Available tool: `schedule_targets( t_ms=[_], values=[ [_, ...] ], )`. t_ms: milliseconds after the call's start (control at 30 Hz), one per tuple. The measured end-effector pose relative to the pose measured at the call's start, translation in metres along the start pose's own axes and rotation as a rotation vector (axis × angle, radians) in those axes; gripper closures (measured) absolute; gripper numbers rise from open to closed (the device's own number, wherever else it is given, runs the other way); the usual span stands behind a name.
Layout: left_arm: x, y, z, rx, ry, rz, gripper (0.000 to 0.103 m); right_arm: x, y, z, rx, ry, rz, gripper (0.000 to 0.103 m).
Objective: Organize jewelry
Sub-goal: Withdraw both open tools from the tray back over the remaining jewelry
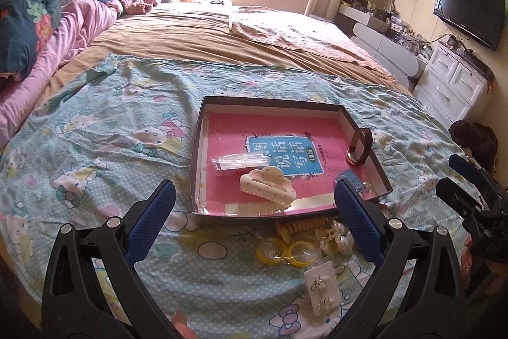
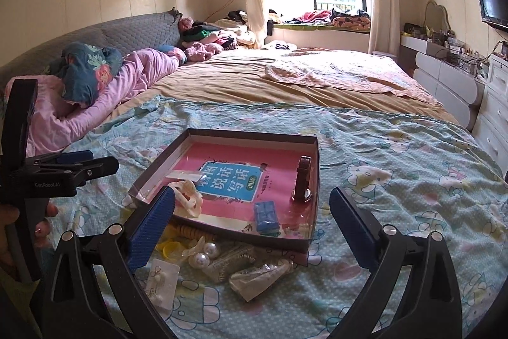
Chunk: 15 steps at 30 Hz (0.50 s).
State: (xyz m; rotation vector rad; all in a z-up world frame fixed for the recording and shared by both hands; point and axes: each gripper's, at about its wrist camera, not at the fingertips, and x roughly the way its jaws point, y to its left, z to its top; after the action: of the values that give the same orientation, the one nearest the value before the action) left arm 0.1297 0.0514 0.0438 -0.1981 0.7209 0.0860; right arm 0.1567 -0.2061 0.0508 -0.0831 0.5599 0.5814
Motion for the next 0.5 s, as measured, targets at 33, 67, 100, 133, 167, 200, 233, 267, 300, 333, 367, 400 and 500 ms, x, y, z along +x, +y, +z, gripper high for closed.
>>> schedule_targets(
  t_ms=[33, 67, 100, 133, 167, 200, 233, 267, 300, 333, 367, 400, 500],
  values=[
    [-0.001, 0.000, -0.001, 0.001, 0.001, 0.001, 0.009, -0.001, 0.001, -0.002, -0.002, 0.005, 0.001, 0.006],
    [-0.002, 0.001, -0.003, 0.002, 0.002, 0.001, 0.009, -0.002, 0.002, -0.004, -0.006, 0.010, 0.001, 0.006],
    [-0.003, 0.001, -0.005, 0.005, 0.003, 0.004, 0.009, -0.003, 0.003, -0.006, -0.007, 0.013, 0.001, 0.006],
    [-0.004, 0.001, -0.007, 0.009, 0.004, 0.008, 0.009, -0.003, 0.003, -0.007, -0.008, 0.018, 0.002, 0.006],
    [-0.005, 0.001, -0.008, 0.012, 0.006, 0.010, 0.009, -0.003, 0.004, -0.009, -0.009, 0.024, 0.003, 0.006],
    [-0.006, 0.002, -0.010, 0.014, 0.008, 0.013, 0.009, -0.003, 0.004, -0.010, -0.009, 0.027, 0.004, 0.006],
    [-0.006, 0.002, -0.012, 0.014, 0.011, 0.015, 0.009, -0.003, 0.005, -0.011, -0.010, 0.031, 0.005, 0.006],
    [-0.007, 0.002, -0.014, 0.014, 0.013, 0.015, 0.009, -0.003, 0.005, -0.012, -0.011, 0.035, 0.005, 0.006],
    [-0.008, 0.003, -0.016, 0.014, 0.015, 0.015, 0.009, -0.004, 0.006, -0.014, -0.012, 0.040, 0.005, 0.006],
    [-0.008, 0.003, -0.018, 0.014, 0.017, 0.018, 0.009, -0.004, 0.006, -0.016, -0.013, 0.045, 0.006, 0.006],
    [-0.009, 0.004, -0.020, 0.015, 0.020, 0.019, 0.009, -0.004, 0.007, -0.018, -0.013, 0.050, 0.006, 0.006],
    [-0.009, 0.004, -0.022, 0.015, 0.023, 0.018, 0.009, -0.004, 0.007, -0.019, -0.014, 0.055, 0.007, 0.006],
    [-0.011, 0.005, -0.027, 0.018, 0.033, 0.020, 0.009, -0.004, 0.008, -0.025, -0.017, 0.071, 0.006, 0.006]
  ],
)
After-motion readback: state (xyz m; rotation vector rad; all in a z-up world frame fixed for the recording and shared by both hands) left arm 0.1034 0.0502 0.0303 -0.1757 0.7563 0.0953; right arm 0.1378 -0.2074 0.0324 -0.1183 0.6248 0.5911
